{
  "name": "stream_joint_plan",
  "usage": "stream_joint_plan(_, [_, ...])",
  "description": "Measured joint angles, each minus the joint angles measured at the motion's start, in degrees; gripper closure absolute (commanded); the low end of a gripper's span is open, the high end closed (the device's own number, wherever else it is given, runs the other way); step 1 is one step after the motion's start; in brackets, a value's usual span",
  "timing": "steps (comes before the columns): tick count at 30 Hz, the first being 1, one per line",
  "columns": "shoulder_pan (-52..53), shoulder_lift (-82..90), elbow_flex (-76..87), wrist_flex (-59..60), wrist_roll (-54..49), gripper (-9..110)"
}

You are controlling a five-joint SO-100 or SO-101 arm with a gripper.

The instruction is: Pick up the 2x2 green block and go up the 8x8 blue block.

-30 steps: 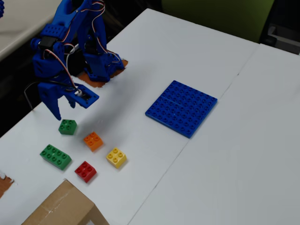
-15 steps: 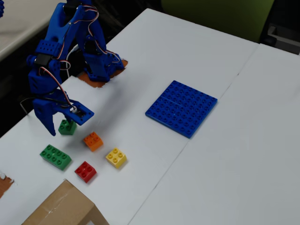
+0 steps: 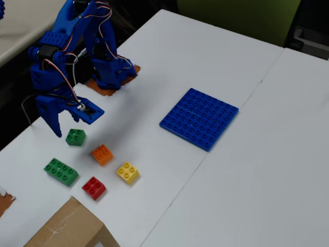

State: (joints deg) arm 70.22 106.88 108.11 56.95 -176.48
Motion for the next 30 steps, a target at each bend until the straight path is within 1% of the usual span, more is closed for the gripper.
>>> stream_joint_plan(4, [0.0,1.0,0.3,1.0,0.0,71])
stream_joint_plan(11, [0.1,0.8,7.4,0.5,-0.3,71])
stream_joint_plan(16, [1.1,-3.1,7.6,-1.0,0.0,71])
stream_joint_plan(30, [1.8,-6.2,7.3,-7.3,0.0,71])
